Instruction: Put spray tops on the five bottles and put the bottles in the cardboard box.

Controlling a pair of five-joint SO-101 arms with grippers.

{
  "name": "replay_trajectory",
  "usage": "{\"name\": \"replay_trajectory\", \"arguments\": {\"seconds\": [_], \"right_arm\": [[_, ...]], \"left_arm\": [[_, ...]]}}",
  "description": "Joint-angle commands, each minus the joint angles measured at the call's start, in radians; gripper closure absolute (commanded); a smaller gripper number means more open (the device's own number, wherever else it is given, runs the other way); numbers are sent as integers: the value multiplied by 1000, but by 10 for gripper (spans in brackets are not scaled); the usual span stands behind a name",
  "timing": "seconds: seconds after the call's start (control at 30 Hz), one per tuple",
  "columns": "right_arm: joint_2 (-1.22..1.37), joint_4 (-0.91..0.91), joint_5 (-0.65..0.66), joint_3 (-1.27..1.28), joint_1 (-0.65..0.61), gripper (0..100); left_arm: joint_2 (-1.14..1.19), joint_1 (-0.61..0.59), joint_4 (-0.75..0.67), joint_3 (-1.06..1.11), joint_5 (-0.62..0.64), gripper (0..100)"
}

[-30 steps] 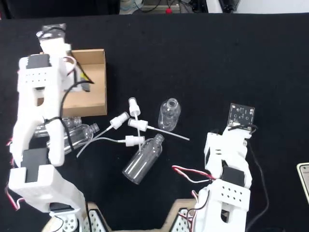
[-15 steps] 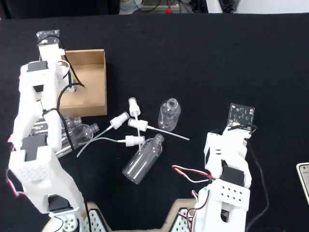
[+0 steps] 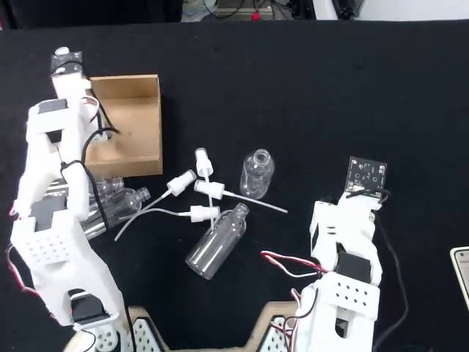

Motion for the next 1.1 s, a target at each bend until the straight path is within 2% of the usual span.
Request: {"name": "replay_trajectory", "arguments": {"seconds": [0.0,0.33,0.53,1.07], "right_arm": [[-24,-29,9,-4,8,956],[-24,-29,9,2,8,956],[-24,-29,9,2,8,956],[-24,-29,9,2,8,956]], "left_arm": [[-15,-21,-40,-47,6,798],[-12,-16,-115,-45,8,798],[-12,-18,-127,-47,81,798],[100,-35,-221,-67,83,798]]}}
